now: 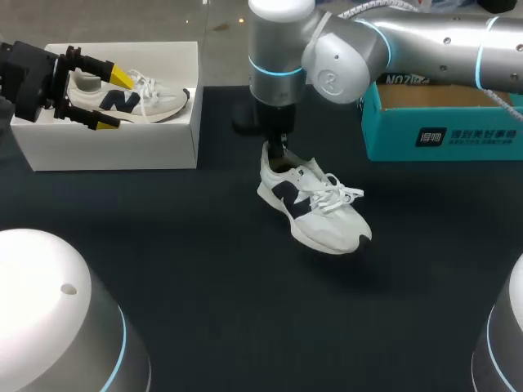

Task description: Take the shoe out of the shoebox, open the shoe tongue, remove and reinsert the insole, then place the shoe into the shoebox

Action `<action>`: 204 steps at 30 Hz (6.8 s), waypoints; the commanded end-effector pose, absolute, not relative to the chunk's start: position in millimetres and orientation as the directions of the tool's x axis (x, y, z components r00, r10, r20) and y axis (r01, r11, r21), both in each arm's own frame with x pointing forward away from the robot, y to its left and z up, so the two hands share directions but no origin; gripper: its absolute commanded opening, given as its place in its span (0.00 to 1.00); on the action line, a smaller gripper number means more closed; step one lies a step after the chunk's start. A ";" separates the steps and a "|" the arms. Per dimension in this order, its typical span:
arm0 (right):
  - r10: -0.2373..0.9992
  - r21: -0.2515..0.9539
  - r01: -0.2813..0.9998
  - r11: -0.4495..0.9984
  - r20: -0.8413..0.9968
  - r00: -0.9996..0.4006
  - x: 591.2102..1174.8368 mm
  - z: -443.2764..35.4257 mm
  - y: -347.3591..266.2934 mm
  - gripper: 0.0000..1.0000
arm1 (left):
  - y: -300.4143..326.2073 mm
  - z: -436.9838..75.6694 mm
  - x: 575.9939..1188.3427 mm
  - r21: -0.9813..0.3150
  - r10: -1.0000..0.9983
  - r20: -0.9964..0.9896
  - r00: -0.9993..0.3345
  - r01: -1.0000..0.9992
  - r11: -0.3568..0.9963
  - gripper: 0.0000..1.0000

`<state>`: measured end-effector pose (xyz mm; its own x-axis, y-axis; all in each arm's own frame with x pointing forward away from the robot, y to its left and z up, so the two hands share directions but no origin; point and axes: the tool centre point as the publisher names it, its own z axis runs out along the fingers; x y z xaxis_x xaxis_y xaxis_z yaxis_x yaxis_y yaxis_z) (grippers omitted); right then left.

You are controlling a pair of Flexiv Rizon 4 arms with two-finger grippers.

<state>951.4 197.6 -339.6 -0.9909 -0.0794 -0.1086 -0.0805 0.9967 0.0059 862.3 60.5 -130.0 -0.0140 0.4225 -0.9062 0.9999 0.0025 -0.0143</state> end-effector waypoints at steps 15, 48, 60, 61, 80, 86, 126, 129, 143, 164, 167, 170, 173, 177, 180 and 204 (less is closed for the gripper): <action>-0.023 -0.084 -0.001 0.996 -0.254 -0.967 971.8 -140.8 172.1 0.00 | 60.3 -129.5 862.1 -0.014 0.427 -0.904 -0.014 1.000 0.003 1.00; -0.007 -0.064 0.012 0.998 -0.281 -0.960 978.8 -99.8 167.9 0.00 | 60.3 -129.5 862.1 -0.014 0.427 -0.904 -0.014 1.000 0.003 1.00; 0.000 -0.048 0.011 0.999 -0.229 -0.973 1040.9 -105.6 100.2 0.00 | 60.3 -129.5 862.1 -0.014 0.427 -0.904 -0.014 1.000 0.003 1.00; 0.000 -0.044 0.010 0.999 -0.223 -0.975 1045.9 -105.6 94.1 0.00 | 60.3 -129.5 862.1 -0.014 0.427 -0.904 -0.014 1.000 0.003 1.00; 0.129 -0.013 0.138 0.990 -0.289 -0.948 1117.2 -119.9 -22.8 0.00 | 60.3 -129.5 862.1 -0.014 0.427 -0.904 -0.014 1.000 0.003 1.00; 0.156 -0.034 0.176 0.984 -0.314 -0.937 1128.5 -121.7 -55.2 0.00 | 60.3 -129.5 862.1 -0.014 0.427 -0.904 -0.014 1.000 0.003 1.00; 0.441 -0.130 0.491 0.862 -0.286 -0.851 1084.8 -147.6 -269.7 0.00 | 60.3 -129.5 862.1 -0.014 0.427 -0.904 -0.014 1.000 0.003 1.00; 0.503 -0.115 0.552 0.826 -0.291 -0.814 1088.0 -150.1 -282.5 0.00 | 60.3 -129.5 862.1 -0.014 0.427 -0.904 -0.014 1.000 0.003 1.00; 0.769 -0.091 0.815 0.572 -0.286 -0.572 1103.3 -155.6 -328.0 0.00 | 60.3 -129.5 862.1 -0.014 0.427 -0.904 -0.014 1.000 0.003 1.00; 0.937 0.103 0.991 -0.082 -0.332 0.112 1079.8 -148.6 -341.0 0.00 | 60.3 -129.5 862.1 -0.014 0.427 -0.904 -0.014 1.000 0.003 1.00; 0.927 0.138 0.973 -0.187 -0.302 0.221 1078.8 -148.1 -343.0 0.00 | 60.3 -129.5 862.1 -0.014 0.427 -0.904 -0.014 1.000 0.003 1.00; 0.911 0.142 0.951 -0.276 -0.277 0.306 1077.5 -147.5 -342.4 0.00 | 60.3 -129.5 862.1 -0.014 0.427 -0.904 -0.014 1.000 0.003 1.00; 0.883 0.149 0.925 -0.350 -0.278 0.379 1076.8 -146.2 -339.0 0.00 | 60.3 -129.5 862.1 -0.014 0.427 -0.904 -0.014 1.000 0.003 1.00; 0.846 0.171 0.910 -0.378 -0.336 0.415 1076.0 -147.6 -335.0 0.00 | 60.3 -129.5 862.1 -0.014 0.427 -0.904 -0.014 1.000 0.003 1.00; 0.854 0.162 0.919 -0.359 -0.342 0.393 1075.5 -149.7 -332.9 0.00 | 60.3 -129.5 862.1 -0.014 0.427 -0.904 -0.014 1.000 0.003 1.00; 0.846 0.154 0.912 -0.381 -0.340 0.411 1074.5 -155.8 -339.7 0.00 | 60.3 -129.5 862.1 -0.014 0.427 -0.904 -0.014 1.000 0.003 1.00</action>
<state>1073.7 -339.6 -157.5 0.4099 0.8464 -0.3400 0.9121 -0.3792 0.1557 862.3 60.5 -130.0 -0.0140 0.4226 -0.9062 0.9999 0.0025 -0.0143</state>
